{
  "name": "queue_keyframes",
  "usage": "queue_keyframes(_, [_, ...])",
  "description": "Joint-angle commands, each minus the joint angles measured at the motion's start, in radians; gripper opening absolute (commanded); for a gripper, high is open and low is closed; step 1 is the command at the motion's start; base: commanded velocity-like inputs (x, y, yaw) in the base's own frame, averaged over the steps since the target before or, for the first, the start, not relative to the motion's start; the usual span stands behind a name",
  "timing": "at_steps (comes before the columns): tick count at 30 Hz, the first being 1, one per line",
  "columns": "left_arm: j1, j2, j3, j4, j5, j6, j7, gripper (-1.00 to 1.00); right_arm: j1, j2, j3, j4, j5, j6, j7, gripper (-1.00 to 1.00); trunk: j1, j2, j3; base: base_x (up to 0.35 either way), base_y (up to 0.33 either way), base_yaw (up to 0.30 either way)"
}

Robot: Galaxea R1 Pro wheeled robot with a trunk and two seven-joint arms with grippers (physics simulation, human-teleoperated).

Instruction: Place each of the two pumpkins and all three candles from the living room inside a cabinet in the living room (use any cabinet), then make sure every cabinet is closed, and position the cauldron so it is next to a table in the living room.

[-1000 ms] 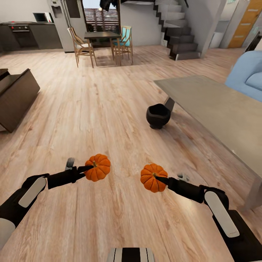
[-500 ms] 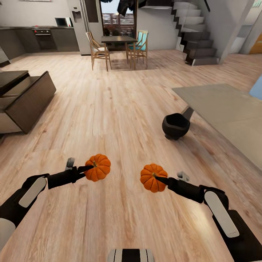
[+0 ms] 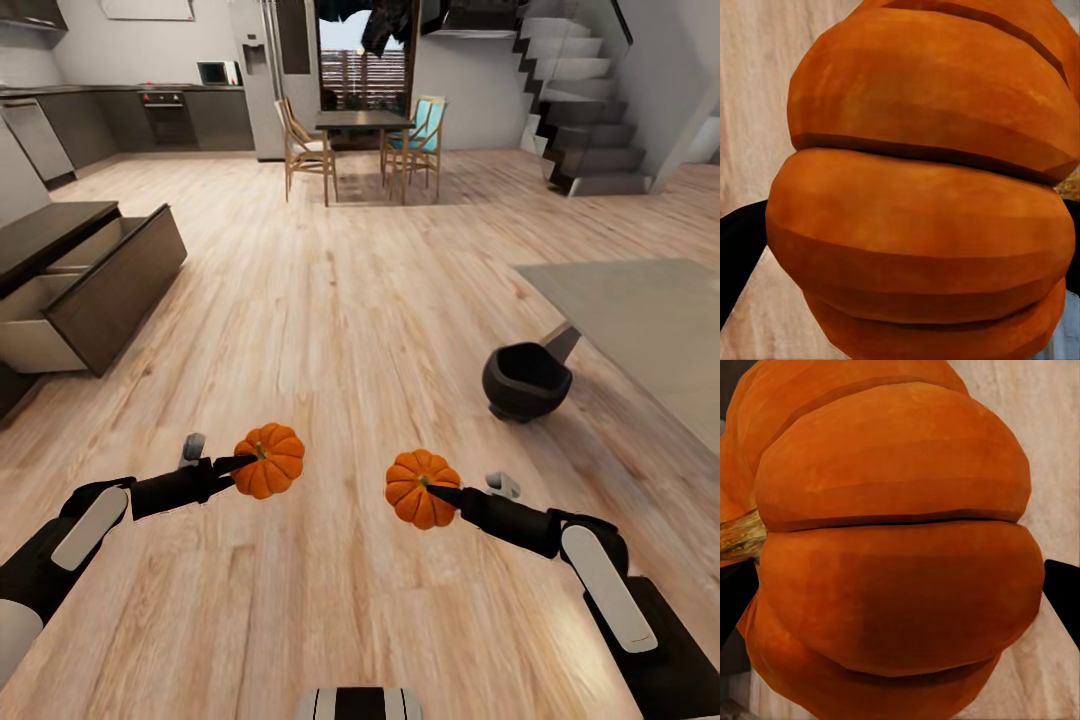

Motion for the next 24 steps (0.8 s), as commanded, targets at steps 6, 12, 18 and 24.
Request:
queue_keyframes(6, [-0.001,0.0,-0.002,0.0,0.016,0.008,0.0,-1.0,0.0,0.006,0.0,-0.001,-0.003,0.003,0.008,-1.0,0.0,0.0,0.008,0.331,0.142,0.167])
queue_keyframes(12, [-0.001,0.0,-0.002,0.0,0.016,0.008,0.001,-1.0,0.0,0.011,0.0,-0.001,-0.003,0.003,0.008,-1.0,0.0,0.0,0.016,0.327,0.16,0.167])
queue_keyframes(18, [-0.001,0.0,-0.002,0.0,0.016,0.008,0.003,-1.0,-0.001,0.011,0.0,-0.001,-0.003,0.003,0.007,-1.0,0.0,0.0,0.024,0.331,0.078,0.167])
queue_keyframes(24, [-0.001,-0.001,-0.003,-0.002,0.014,0.008,0.004,-1.0,0.0,0.013,0.0,-0.001,-0.003,0.003,0.007,-1.0,0.0,0.0,0.032,0.337,0.009,0.166])
